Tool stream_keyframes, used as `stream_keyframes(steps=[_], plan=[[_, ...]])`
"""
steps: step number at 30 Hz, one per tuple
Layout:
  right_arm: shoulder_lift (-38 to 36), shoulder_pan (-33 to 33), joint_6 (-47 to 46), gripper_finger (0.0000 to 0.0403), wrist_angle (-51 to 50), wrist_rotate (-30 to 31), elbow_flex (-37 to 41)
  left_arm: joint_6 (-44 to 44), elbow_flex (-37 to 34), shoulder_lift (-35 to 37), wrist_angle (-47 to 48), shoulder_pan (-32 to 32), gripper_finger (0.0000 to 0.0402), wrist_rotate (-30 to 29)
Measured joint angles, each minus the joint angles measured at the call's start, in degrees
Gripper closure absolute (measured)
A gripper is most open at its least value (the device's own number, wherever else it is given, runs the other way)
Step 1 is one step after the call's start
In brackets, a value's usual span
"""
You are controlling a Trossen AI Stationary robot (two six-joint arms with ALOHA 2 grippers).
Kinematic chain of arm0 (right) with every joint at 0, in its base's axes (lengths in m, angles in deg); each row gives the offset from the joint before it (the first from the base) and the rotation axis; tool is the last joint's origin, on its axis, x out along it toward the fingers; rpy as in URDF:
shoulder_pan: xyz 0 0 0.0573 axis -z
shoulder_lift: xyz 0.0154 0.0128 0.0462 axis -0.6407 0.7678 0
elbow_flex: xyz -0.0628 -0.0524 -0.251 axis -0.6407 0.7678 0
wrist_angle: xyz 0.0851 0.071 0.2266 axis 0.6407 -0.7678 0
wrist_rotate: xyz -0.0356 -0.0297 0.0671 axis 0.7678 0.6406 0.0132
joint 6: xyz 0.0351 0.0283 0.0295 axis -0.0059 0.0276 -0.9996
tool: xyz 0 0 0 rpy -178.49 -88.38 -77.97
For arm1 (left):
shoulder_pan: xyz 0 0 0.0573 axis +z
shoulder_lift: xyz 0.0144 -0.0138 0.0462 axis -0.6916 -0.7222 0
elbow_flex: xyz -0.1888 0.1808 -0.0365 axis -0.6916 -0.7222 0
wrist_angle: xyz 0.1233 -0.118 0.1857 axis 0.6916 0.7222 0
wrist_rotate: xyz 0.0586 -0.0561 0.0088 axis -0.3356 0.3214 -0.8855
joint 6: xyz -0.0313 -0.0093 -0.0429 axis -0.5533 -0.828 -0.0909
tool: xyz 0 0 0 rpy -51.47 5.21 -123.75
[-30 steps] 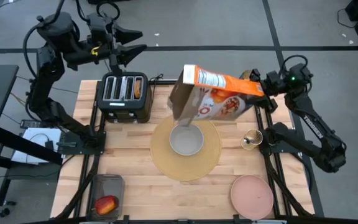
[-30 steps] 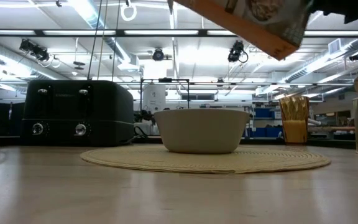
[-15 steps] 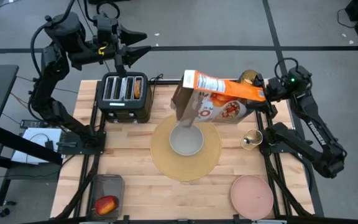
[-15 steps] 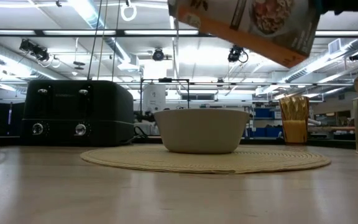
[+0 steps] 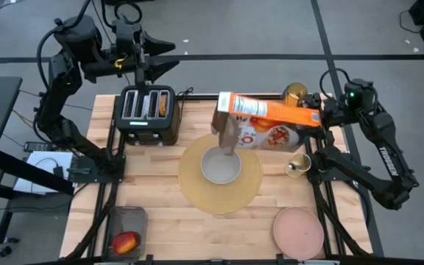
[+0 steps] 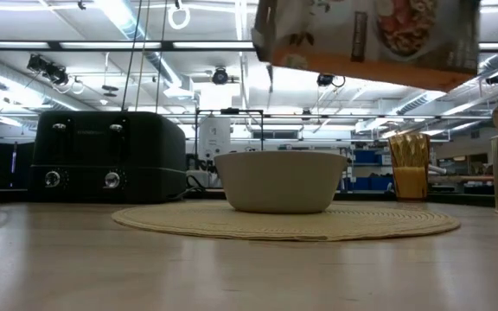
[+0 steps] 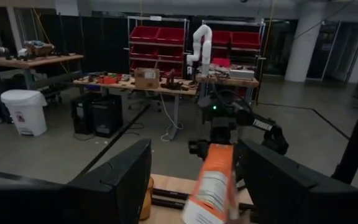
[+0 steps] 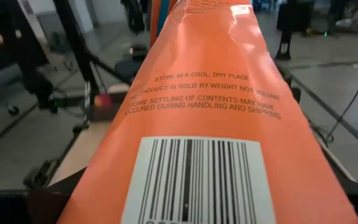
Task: Arrange a breakfast setting
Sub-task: Pour the cereal into the gray bowl
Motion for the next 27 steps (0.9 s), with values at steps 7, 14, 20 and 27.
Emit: stream_keyframes(steps=[7, 14, 20, 27], plan=[[0.32, -6.27, 4.01, 0.0107, -8.11, 9.73, -2.66, 1.45, 0.02, -1.01, 0.23, -0.09, 0.0159, 0.04], [3.86, -13.86, 3.78, 0.0107, -8.42, 13.46, -4.66, 1.96, 0.00, -2.98, 0.28, -1.32, 0.0159, 0.45], [7.41, -19.90, 4.03, 0.0108, -9.15, 16.67, -5.06, 1.52, 0.00, -3.26, 4.49, -1.97, 0.0159, 0.44], [10.43, -26.73, 4.02, 0.0108, -8.14, 23.28, -5.06, 0.33, 0.00, -3.21, 6.81, -2.38, 0.0159, 0.42]])
